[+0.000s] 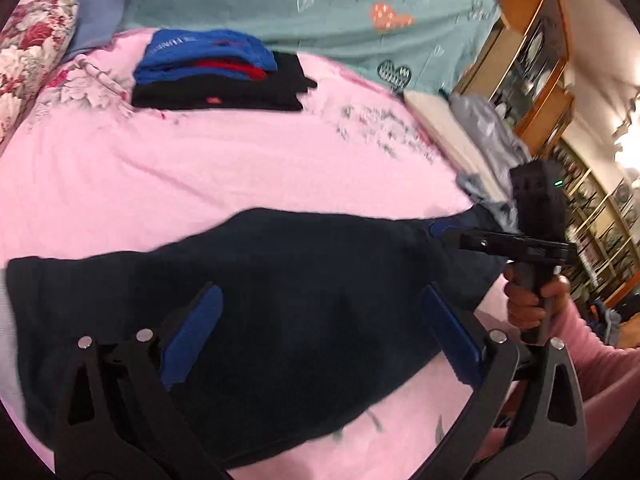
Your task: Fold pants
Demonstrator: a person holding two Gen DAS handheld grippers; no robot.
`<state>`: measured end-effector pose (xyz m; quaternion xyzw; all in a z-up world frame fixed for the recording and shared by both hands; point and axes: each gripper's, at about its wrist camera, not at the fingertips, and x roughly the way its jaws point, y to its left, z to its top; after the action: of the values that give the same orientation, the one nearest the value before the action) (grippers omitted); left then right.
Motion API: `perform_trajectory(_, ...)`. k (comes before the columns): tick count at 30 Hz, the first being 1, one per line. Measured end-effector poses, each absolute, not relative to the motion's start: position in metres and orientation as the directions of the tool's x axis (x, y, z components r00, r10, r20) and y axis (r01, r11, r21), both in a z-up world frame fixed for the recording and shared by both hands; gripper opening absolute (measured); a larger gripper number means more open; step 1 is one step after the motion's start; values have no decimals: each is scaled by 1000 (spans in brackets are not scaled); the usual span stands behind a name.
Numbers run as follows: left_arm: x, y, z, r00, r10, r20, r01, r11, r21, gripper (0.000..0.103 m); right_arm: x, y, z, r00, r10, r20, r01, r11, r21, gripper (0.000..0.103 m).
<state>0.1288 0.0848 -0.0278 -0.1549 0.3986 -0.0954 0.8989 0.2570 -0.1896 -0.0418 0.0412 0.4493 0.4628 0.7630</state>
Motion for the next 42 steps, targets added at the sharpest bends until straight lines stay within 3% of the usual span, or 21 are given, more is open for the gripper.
perform_trajectory(3, 154, 66, -56, 553, -310, -774, -19, 923, -383, 101, 254, -177, -47, 219, 652, -726, -706, 619, 343, 70)
perform_trajectory(6, 153, 61, -62, 552, -270, -789, -32, 939, -343, 101, 270, -211, -58, 299, 541, -786, -660, 712, 239, 70)
perform_trajectory(9, 150, 62, -64, 556, -268, -787, -29, 940, -341, 101, 289, -270, -61, 314, 562, -765, -611, 736, 290, 69)
perform_trajectory(14, 144, 53, -66, 586, -220, -780, -28, 957, -290, 101, 317, -370, -59, 544, 290, -787, -362, 928, 92, 69)
perform_trajectory(16, 146, 48, -65, 583, -188, -790, -27, 968, -251, 101, 320, -391, -61, 573, 172, -801, -233, 972, 42, 74)
perform_trajectory(20, 149, 41, -67, 573, -145, -807, -21, 981, -191, 101, 308, -392, -43, 600, 313, -736, -223, 949, 222, 74)
perform_trajectory(24, 148, 40, -67, 570, -128, -812, -18, 986, -168, 101, 304, -357, -20, 656, 404, -637, -329, 913, 240, 74)
perform_trajectory(28, 149, 42, -67, 577, -150, -803, -19, 980, -197, 101, 326, -333, -38, 505, 477, -719, -401, 868, 294, 74)
perform_trajectory(31, 149, 44, -67, 581, -167, -797, -19, 976, -218, 101, 332, -357, -58, 509, 332, -794, -293, 934, 204, 73)
perform_trajectory(32, 149, 45, -68, 581, -170, -796, -19, 975, -223, 101, 332, -369, -59, 514, 344, -786, -281, 933, 224, 64)
perform_trajectory(33, 150, 45, -67, 581, -170, -796, -20, 975, -222, 101, 331, -382, -58, 513, 372, -774, -260, 926, 273, 62)
perform_trajectory(36, 150, 40, -68, 575, -149, -804, -16, 981, -193, 101, 311, -411, -40, 548, 397, -736, -154, 913, 378, 63)
perform_trajectory(40, 151, 34, -69, 567, -114, -816, -10, 989, -145, 101, 278, -408, -26, 515, 559, -650, -268, 825, 497, 64)
perform_trajectory(42, 152, 34, -69, 566, -111, -817, -9, 990, -141, 101, 274, -402, -36, 468, 576, -670, -270, 816, 512, 64)
